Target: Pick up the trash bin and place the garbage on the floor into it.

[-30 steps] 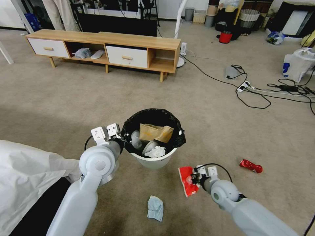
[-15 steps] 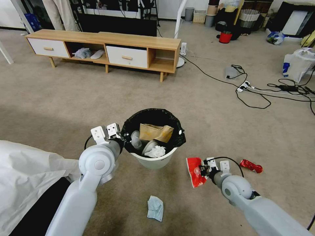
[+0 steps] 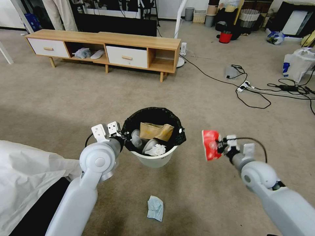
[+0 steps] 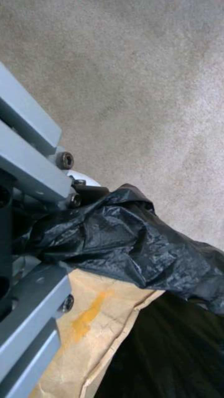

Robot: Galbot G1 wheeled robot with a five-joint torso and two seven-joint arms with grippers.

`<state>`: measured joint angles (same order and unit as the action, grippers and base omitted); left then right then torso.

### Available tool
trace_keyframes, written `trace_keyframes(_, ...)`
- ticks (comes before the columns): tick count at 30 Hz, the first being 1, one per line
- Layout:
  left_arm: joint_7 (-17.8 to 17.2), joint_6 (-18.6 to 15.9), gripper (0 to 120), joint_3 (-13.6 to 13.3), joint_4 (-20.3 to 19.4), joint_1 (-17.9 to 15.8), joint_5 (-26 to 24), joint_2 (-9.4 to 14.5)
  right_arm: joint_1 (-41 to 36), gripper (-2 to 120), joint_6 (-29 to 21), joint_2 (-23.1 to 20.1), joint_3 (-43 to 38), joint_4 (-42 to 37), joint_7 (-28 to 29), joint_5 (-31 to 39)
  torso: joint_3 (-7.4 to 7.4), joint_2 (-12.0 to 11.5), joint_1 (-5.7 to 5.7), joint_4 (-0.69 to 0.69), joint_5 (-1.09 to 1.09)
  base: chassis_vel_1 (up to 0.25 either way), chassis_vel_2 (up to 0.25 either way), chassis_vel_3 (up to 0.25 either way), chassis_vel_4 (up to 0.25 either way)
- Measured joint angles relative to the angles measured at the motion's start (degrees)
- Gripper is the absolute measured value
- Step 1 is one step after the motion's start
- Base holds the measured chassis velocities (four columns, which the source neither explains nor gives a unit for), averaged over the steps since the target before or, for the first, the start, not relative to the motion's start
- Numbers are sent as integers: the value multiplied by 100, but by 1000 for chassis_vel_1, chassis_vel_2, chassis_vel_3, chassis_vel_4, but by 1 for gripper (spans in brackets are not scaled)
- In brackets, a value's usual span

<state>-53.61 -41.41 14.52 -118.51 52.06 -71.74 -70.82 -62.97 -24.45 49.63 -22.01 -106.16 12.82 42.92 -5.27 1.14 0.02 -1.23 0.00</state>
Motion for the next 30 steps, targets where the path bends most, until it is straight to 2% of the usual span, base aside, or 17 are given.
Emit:
trace_keyframes(19,-275,-73,2,-27,-48,-17,-295,83,195,0,276,-142,-604,-1485,-213,-229,0,0,0,0,0,0,0,0,0)
trace_keyframes(30,-272,-76,2,-223,-15,-105,-392,55,331,0,557,-439,-660,-2101,-747,-40,0,0,0,0,0,0,0,0,0)
